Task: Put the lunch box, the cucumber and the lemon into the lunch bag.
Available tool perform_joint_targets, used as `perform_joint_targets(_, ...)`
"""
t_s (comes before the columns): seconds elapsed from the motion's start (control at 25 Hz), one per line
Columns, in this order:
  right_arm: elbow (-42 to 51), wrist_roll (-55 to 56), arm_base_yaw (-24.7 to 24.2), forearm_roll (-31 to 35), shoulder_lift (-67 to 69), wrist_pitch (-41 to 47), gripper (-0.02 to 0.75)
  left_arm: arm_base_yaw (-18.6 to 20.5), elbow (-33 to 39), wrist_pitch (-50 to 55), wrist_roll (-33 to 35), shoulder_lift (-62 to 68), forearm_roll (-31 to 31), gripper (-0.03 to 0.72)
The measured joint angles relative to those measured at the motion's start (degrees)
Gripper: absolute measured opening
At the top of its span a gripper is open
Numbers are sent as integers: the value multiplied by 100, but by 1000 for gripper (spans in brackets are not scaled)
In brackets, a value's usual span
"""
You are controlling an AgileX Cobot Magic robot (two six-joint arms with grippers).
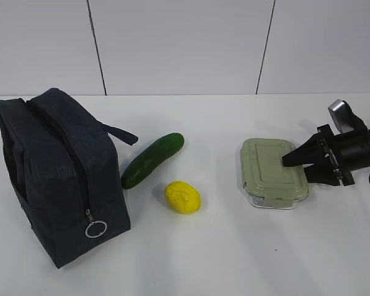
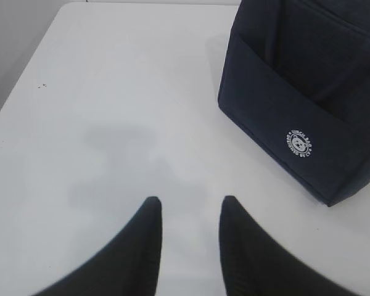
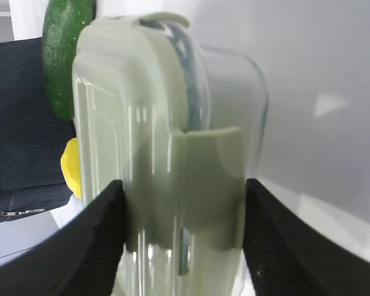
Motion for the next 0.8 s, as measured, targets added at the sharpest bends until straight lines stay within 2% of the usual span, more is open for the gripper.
perform_joint_targets(0.8,0,0,0,0,0,0,410,0,0,0,0,0,0,239)
